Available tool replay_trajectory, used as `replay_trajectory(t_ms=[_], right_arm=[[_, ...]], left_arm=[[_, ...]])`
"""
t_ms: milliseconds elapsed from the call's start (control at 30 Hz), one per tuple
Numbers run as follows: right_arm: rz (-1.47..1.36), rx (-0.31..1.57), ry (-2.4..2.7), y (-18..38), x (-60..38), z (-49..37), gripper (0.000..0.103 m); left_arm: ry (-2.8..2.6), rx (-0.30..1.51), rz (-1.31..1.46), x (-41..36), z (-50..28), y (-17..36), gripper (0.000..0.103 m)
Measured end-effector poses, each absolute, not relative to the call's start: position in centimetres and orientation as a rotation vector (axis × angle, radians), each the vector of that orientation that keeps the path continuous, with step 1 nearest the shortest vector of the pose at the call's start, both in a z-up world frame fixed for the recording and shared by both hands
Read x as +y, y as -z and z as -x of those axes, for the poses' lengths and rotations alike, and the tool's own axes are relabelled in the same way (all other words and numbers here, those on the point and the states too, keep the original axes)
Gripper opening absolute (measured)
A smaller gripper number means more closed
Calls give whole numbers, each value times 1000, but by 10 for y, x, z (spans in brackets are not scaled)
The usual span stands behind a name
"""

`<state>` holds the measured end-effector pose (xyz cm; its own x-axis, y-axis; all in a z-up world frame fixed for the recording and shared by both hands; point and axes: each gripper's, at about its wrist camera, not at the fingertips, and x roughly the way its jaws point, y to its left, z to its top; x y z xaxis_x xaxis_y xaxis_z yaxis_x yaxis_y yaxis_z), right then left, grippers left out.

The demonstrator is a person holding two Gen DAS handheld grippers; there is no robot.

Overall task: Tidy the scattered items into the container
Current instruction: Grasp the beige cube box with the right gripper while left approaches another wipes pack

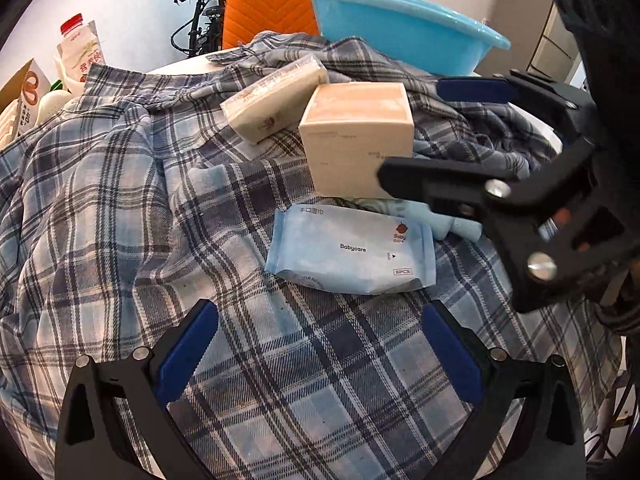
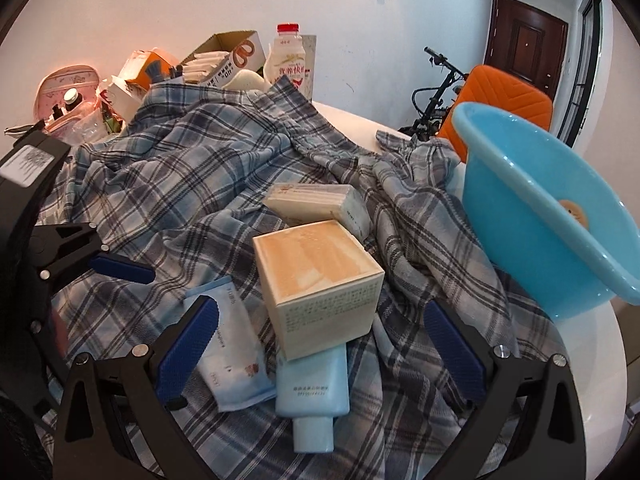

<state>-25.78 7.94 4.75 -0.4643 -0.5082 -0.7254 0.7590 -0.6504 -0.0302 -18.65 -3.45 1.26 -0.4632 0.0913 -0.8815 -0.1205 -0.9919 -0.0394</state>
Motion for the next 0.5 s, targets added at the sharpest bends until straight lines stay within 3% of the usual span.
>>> replay_trajectory(t_ms=[200, 267, 300, 500], right_arm=[[-907, 449, 2106, -38, 69, 269, 101], [-907, 454, 2109, -35, 67, 270, 84], [-919, 457, 2105, -34, 67, 271, 66], [-924, 403, 2118, -40, 81, 259, 65]], left_arm=[[-2597, 81, 1561, -33, 190, -10, 103], [-2599, 82, 1565, -34, 192, -10, 103], [-2602, 82, 1567, -34, 193, -10, 103], [-2617, 47, 1577, -37, 197, -11, 103]])
